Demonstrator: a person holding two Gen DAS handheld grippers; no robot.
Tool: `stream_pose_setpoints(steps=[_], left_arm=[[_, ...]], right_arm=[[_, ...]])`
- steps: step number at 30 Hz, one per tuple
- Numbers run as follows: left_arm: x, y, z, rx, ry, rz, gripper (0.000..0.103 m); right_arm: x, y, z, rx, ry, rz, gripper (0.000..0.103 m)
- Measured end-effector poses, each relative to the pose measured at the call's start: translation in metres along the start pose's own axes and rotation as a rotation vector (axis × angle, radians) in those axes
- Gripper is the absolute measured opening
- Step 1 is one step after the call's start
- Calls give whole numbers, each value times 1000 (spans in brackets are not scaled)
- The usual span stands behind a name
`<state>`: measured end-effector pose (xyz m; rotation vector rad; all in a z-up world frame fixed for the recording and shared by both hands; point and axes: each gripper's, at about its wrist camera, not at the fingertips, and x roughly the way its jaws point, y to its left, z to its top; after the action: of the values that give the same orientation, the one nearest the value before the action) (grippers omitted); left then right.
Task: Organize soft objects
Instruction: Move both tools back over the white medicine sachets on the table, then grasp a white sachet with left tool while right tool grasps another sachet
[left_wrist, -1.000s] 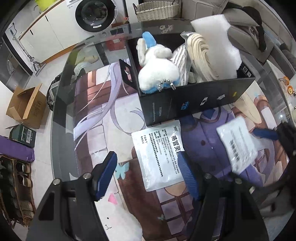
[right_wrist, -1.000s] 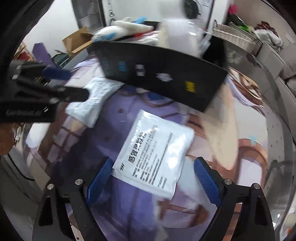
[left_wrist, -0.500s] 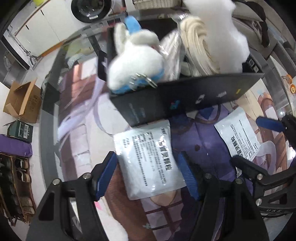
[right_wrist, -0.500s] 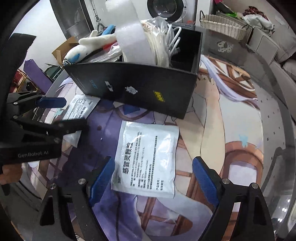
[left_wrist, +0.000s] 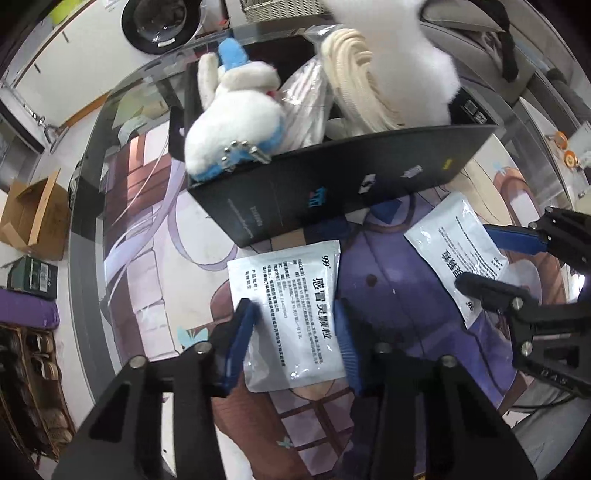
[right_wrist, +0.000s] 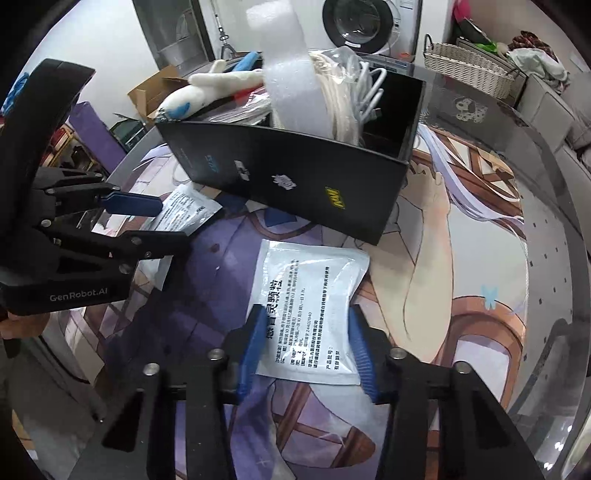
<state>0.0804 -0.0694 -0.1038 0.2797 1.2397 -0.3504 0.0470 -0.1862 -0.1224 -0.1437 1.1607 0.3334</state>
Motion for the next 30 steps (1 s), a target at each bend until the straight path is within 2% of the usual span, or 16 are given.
stream_pose_setpoints(steps=[1,2,4,6,7,8,9,10,11,13,15,20,23,25,30], left_arm=[[-1,-3,-1,13,-2,-12,20],[-3,-4,-1,22,-7,-9,17],[-4,-8,-2,41,-8,8,16],[-5,-11,-2,61,-16,59,16],[-6,-12,-2,62,-22,84,19],[-7,-12,-2,60,-27,98,20],[-9,-10,-2,52,-31,87,28],[-12,-6,-1,36,-39,60,43],[-15,-3,-1,25,-46,45,50],[-23,3,-1,6,-68,32,53],[-25,7,-3,-1,-71,34,53],[-4,16,-7,-7,7,50,55],[-3,20,-7,2,-9,52,61],[-1,25,-6,-12,-10,69,78],[5,39,-2,-59,5,12,81]], right_arm=[[-1,2,0,-4,-1,5,35],[-3,2,-1,-11,-5,13,33],[-5,4,-2,-23,-8,14,33],[-7,6,-1,-20,-6,2,34],[-8,7,1,-11,-8,-19,39],[-7,5,2,1,-8,-36,52],[-3,4,5,11,-5,-51,60],[-2,5,9,19,-1,-57,73],[-4,4,11,29,-4,-53,78],[-6,1,13,48,-39,-20,82],[-8,7,16,39,-46,-29,83],[11,12,15,43,6,-65,83],[21,10,14,49,30,-77,87],[24,15,14,18,25,-91,89],[24,16,12,2,15,-82,88]])
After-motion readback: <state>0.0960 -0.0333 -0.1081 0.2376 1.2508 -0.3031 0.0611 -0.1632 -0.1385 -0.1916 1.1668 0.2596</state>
